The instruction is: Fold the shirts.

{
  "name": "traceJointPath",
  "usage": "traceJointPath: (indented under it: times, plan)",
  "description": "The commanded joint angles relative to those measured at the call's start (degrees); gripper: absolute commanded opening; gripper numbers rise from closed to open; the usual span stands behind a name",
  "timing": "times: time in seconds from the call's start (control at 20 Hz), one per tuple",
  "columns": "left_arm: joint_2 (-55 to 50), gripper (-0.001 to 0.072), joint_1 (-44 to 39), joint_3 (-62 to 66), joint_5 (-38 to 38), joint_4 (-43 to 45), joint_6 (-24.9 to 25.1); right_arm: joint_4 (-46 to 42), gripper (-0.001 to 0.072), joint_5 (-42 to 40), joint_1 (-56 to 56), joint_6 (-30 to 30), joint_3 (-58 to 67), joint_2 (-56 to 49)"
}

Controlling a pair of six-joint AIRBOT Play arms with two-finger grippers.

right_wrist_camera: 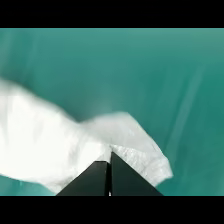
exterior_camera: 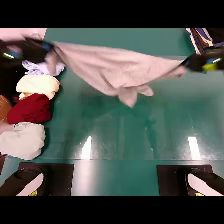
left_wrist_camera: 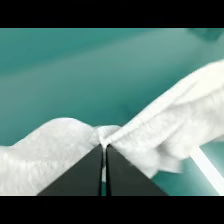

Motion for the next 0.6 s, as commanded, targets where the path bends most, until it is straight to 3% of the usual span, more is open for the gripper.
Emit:
traceJointPath:
  times: [0.0, 0.3, 0.55]
  plan:
    - [5.0, 0.0022, 0.0, 16.4, -11.8, 1.4, -1.2, -1.9, 0.0011, 1.6, -1.1, -0.3, 9.6, 9.7]
    - [5.1, 0.0022, 0.0, 29.8, -23.0, 1.1, -6.5, -10.3, 0.0011, 8.2, -1.2, 0.0, 18.0, 17.1]
    - [2.6, 0.0022, 0.0, 28.9, -32.8, 1.3, -9.5, -11.8, 0.001, 18.4, -1.1, 4.5, 22.1, 12.0]
